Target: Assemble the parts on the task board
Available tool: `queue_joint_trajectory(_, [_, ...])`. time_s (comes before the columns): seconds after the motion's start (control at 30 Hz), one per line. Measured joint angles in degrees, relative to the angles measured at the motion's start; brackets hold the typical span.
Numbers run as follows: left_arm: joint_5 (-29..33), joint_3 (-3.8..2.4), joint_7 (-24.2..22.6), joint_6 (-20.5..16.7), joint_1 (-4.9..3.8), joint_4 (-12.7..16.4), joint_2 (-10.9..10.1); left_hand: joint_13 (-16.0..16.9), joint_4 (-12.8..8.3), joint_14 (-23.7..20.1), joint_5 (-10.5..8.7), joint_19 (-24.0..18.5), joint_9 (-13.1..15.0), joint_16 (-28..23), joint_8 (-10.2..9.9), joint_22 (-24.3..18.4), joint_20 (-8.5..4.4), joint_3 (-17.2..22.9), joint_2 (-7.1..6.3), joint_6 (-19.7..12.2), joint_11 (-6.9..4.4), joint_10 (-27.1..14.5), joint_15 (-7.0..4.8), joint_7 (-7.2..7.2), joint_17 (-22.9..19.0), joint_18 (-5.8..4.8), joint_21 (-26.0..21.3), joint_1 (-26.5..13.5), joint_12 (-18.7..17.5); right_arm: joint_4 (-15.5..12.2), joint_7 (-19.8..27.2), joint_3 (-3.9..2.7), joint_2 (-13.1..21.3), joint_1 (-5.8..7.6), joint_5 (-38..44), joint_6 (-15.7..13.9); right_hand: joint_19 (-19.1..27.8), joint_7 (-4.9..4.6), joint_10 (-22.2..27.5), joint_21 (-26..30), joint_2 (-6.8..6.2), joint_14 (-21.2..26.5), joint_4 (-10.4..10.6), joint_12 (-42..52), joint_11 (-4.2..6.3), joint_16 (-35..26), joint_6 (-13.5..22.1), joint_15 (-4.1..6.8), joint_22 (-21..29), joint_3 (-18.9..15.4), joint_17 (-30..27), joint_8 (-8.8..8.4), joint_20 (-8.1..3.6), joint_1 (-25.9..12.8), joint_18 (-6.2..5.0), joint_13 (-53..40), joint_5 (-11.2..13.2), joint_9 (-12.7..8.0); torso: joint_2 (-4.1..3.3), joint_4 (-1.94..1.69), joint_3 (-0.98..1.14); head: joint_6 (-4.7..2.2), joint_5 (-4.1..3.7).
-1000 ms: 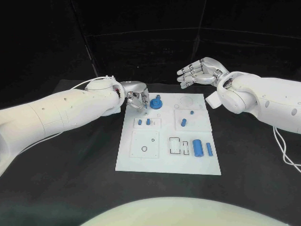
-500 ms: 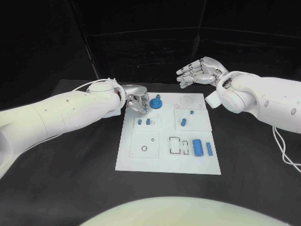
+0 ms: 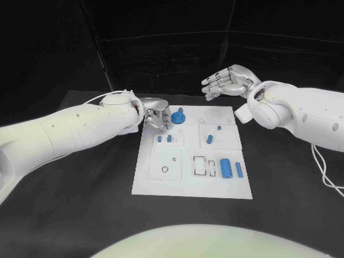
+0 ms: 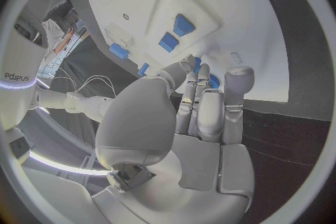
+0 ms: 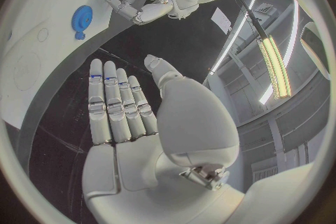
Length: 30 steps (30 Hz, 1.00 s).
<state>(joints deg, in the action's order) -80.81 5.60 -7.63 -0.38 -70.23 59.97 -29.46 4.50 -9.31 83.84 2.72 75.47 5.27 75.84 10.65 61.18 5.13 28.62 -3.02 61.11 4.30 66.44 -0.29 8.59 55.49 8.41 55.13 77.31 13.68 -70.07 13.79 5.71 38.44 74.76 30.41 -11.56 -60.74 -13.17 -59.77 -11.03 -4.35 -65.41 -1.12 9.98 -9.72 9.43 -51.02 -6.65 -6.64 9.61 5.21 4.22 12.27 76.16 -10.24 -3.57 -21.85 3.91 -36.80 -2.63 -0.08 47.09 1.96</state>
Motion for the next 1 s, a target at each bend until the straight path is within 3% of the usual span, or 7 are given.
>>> queue_joint_trajectory(1.0, [0.0, 0.04, 0.8, 0.8, -0.05, 0.1, 0.4, 0.0, 0.2, 0.0, -0.02, 0.0, -0.1, -0.3, -0.4, 0.0, 0.0, -0.2, 0.06, 0.0, 0.01, 0.0, 0.0, 0.0, -0.6, 0.0, 0.0, -0.4, -0.4, -0.1, 0.0, 0.0, 0.0, 0.0, 0.0, 0.0, 0.0, 0.0, 0.0, 0.2, 0.24, 0.0, 0.0, 0.0, 0.0, 0.0, 0.0, 0.0, 0.0, 0.0, -0.1, 0.0, 0.0, -0.2, 0.0, 0.0, 0.0, 0.0, -0.01, 0.02, -0.02, 0.24, -0.12])
